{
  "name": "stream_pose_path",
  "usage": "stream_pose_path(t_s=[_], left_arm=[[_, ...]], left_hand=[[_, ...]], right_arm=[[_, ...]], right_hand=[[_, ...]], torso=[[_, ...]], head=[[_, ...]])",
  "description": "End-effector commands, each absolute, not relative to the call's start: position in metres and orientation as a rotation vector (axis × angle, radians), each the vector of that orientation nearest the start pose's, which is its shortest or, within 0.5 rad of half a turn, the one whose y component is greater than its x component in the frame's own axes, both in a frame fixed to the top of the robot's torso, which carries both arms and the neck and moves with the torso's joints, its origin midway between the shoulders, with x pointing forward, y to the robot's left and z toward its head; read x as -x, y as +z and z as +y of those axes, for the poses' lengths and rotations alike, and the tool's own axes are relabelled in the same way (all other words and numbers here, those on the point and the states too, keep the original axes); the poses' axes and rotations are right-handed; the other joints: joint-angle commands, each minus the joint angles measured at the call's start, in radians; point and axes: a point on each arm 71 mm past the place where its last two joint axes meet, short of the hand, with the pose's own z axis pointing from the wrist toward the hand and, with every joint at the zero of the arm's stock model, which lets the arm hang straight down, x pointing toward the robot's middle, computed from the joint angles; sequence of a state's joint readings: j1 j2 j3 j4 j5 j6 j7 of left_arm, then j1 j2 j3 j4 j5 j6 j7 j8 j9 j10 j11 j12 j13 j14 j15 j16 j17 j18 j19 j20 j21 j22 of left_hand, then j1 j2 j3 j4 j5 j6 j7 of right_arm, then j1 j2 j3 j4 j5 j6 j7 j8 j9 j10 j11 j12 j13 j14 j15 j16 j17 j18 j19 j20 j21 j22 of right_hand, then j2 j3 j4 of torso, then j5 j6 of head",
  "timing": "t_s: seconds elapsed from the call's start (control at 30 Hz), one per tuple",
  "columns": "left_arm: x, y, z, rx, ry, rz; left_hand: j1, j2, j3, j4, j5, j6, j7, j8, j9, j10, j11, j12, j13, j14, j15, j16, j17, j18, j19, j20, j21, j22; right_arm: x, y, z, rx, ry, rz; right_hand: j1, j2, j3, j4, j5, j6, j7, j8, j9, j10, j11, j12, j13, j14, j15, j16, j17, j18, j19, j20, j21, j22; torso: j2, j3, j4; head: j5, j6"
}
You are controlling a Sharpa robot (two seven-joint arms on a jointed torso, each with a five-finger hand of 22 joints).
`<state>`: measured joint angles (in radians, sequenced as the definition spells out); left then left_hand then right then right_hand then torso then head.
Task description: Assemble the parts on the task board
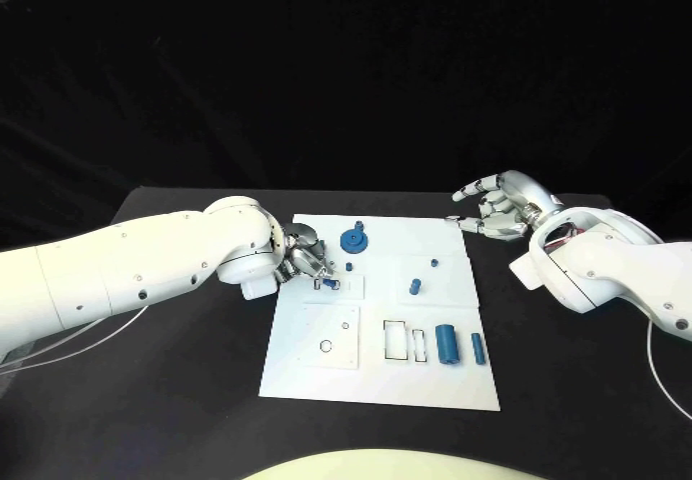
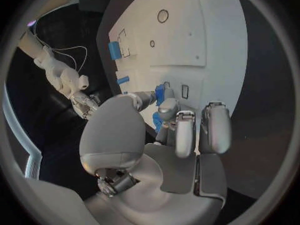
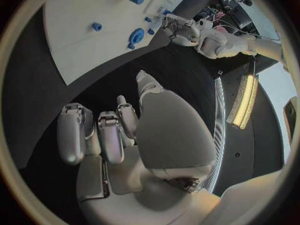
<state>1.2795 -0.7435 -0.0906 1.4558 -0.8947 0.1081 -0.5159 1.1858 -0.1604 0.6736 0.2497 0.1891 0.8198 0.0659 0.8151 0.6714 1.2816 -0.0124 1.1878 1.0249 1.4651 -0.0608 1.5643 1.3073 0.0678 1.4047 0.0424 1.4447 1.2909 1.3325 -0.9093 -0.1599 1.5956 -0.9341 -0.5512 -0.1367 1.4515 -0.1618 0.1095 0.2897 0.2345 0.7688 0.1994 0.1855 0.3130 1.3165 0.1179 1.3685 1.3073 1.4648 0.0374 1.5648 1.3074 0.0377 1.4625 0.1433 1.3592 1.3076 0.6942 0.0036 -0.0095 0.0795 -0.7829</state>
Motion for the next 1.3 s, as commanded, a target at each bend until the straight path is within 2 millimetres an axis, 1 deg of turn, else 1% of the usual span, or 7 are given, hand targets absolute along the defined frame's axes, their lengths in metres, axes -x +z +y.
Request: stream_pose_path(t_s=[0.03, 0.1, 0.27, 0.4, 0.67, 0.87, 1.3], left_arm=[[-0.492, -0.21, 0.182, 0.249, -0.514, 2.243], [-0.49, -0.213, 0.181, 0.238, -0.508, 2.234], [-0.488, -0.217, 0.178, 0.218, -0.496, 2.217], [-0.487, -0.219, 0.176, 0.205, -0.488, 2.21], [-0.486, -0.219, 0.172, 0.186, -0.481, 2.207], [-0.485, -0.22, 0.171, 0.159, -0.471, 2.223], [-0.482, -0.223, 0.17, 0.086, -0.438, 2.282]], left_hand=[[-0.008, -0.007, 0.207, -0.197, 0.003, 0.017, -0.006, 0.003, 0.001, 0.011, -0.001, 0.005, 0.003, 0.106, -0.009, 0.007, 0.263, -0.007, 0.009, 0.001, 0.005, 0.003], [-0.01, -0.01, 0.214, -0.2, 0.004, 0.02, -0.007, 0.002, 0.001, 0.013, -0.002, 0.005, 0.004, 0.106, -0.01, 0.007, 0.263, -0.007, 0.011, 0.0, 0.007, 0.005], [-0.012, -0.013, 0.22, -0.202, 0.004, 0.023, -0.007, 0.001, 0.001, 0.017, -0.003, 0.006, 0.006, 0.106, -0.011, 0.007, 0.263, -0.008, 0.013, -0.001, 0.008, 0.008], [-0.014, -0.015, 0.224, -0.204, 0.004, 0.025, -0.008, 0.001, 0.001, 0.02, -0.004, 0.008, 0.009, 0.106, -0.011, 0.007, 0.263, -0.008, 0.014, -0.002, 0.009, 0.01], [-0.017, -0.018, 0.23, -0.206, 0.006, 0.028, -0.009, 0.001, 0.001, 0.024, -0.004, 0.009, 0.012, 0.106, -0.012, 0.007, 0.263, -0.009, 0.016, -0.002, 0.01, 0.013], [-0.019, -0.021, 0.235, -0.208, 0.008, 0.031, -0.01, 0.0, 0.002, 0.027, -0.005, 0.011, 0.015, 0.106, -0.013, 0.007, 0.263, -0.01, 0.019, -0.003, 0.012, 0.016], [-0.024, -0.031, 0.247, -0.215, 0.018, 0.038, -0.012, 0.0, 0.002, 0.036, -0.008, 0.016, 0.023, 0.106, -0.015, 0.007, 0.263, -0.01, 0.019, -0.005, 0.012, 0.016]], right_arm=[[-0.485, -0.159, -0.23, -0.399, 0.763, 1.615], [-0.485, -0.159, -0.23, -0.399, 0.763, 1.616], [-0.485, -0.159, -0.23, -0.398, 0.763, 1.617], [-0.484, -0.159, -0.23, -0.398, 0.764, 1.618], [-0.484, -0.16, -0.23, -0.398, 0.765, 1.619], [-0.484, -0.16, -0.23, -0.398, 0.764, 1.621], [-0.484, -0.16, -0.23, -0.397, 0.764, 1.625]], right_hand=[[-0.012, 0.003, 0.007, 0.001, 0.006, 0.005, 0.003, -0.005, -0.001, -0.007, -0.001, -0.007, 0.004, 0.106, 0.003, 0.006, 0.263, 0.015, -0.005, -0.002, -0.006, 0.118], [-0.012, 0.003, 0.007, 0.001, 0.006, 0.005, 0.003, -0.005, -0.001, -0.007, -0.001, -0.007, 0.004, 0.106, 0.003, 0.006, 0.263, 0.015, -0.005, -0.002, -0.006, 0.118], [-0.012, 0.003, 0.007, 0.001, 0.006, 0.005, 0.003, -0.005, -0.001, -0.007, -0.001, -0.007, 0.004, 0.106, 0.003, 0.006, 0.263, 0.015, -0.005, -0.002, -0.006, 0.118], [-0.012, 0.003, 0.007, 0.001, 0.006, 0.005, 0.003, -0.005, -0.001, -0.007, -0.001, -0.007, 0.004, 0.106, 0.003, 0.006, 0.263, 0.015, -0.005, -0.002, -0.006, 0.118], [-0.012, 0.003, 0.007, 0.001, 0.006, 0.005, 0.003, -0.005, -0.001, -0.007, -0.001, -0.007, 0.004, 0.106, 0.003, 0.006, 0.263, 0.015, -0.005, -0.002, -0.006, 0.118], [-0.014, 0.003, 0.007, 0.001, 0.008, 0.006, 0.003, -0.006, -0.001, -0.007, -0.001, -0.007, 0.003, 0.106, 0.002, 0.006, 0.263, 0.014, -0.004, -0.002, -0.005, 0.119], [-0.016, 0.003, 0.007, 0.001, 0.008, 0.007, 0.003, -0.006, -0.001, -0.006, -0.001, -0.006, 0.003, 0.106, 0.002, 0.006, 0.263, 0.014, -0.004, -0.002, -0.005, 0.119]], torso=[[-0.001, -0.0006, 0.0007], [0.0, -0.0013, -0.0019], [0.0, -0.0002, -0.0044], [0.0, -0.0004, -0.0058], [0.001, -0.0008, -0.0037], [0.0, -0.0008, -0.0046], [0.0, -0.0009, -0.0025]], head=[[0.0, -0.001], [0.003, -0.002], [0.007, -0.001], [0.009, 0.0], [0.007, -0.001], [0.006, -0.002], [0.006, -0.007]])
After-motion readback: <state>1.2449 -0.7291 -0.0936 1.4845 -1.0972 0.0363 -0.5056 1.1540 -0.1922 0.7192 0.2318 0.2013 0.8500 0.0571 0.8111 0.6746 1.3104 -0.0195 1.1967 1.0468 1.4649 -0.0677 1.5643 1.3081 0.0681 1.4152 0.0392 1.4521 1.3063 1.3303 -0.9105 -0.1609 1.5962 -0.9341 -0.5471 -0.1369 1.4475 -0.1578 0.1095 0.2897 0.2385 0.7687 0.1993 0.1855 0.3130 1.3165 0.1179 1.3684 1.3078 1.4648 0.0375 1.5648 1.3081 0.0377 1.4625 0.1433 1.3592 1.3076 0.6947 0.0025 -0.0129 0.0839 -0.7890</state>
